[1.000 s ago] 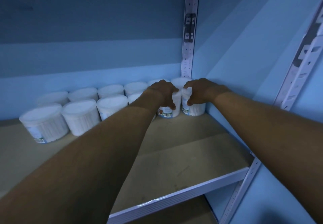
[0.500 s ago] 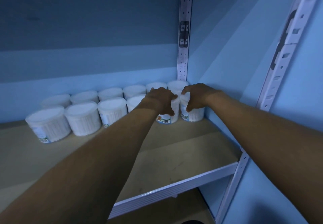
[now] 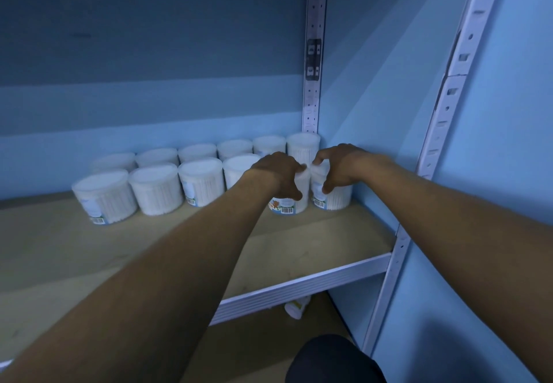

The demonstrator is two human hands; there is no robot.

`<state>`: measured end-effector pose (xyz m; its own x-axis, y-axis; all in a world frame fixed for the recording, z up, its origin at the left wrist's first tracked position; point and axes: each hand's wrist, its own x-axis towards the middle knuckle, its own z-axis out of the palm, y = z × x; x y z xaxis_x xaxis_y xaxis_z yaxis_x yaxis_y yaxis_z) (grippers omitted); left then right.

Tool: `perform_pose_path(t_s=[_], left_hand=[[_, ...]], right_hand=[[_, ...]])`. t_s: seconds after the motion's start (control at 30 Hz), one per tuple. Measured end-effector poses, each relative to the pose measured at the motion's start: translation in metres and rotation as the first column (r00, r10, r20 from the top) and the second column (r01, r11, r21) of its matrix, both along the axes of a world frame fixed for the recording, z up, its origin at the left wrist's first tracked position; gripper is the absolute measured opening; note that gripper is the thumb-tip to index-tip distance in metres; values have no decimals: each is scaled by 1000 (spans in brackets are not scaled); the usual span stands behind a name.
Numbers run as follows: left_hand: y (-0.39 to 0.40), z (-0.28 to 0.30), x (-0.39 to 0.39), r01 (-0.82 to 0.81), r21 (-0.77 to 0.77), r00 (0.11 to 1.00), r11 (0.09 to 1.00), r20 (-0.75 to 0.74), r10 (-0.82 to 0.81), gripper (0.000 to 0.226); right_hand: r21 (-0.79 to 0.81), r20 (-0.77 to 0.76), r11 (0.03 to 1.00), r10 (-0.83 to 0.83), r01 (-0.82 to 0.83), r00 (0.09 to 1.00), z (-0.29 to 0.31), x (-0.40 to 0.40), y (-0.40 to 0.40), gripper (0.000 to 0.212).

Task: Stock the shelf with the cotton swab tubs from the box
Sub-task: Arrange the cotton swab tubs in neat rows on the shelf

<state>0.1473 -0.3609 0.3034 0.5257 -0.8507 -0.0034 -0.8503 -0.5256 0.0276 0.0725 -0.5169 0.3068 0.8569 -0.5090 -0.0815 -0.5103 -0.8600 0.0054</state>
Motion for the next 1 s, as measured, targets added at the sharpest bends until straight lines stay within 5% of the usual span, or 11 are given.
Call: perform_pose_path(t_s=[0.33,1.0], left_hand=[[14,9,-26,-36,94,999,995,12,35,81],[41,25,-69,38,164,998,986,38,-45,79]], right_hand=[[77,107,996,36,-45,994,7,-38,24,53],[91,40,989,114,-117,993,20,-89,50,51]])
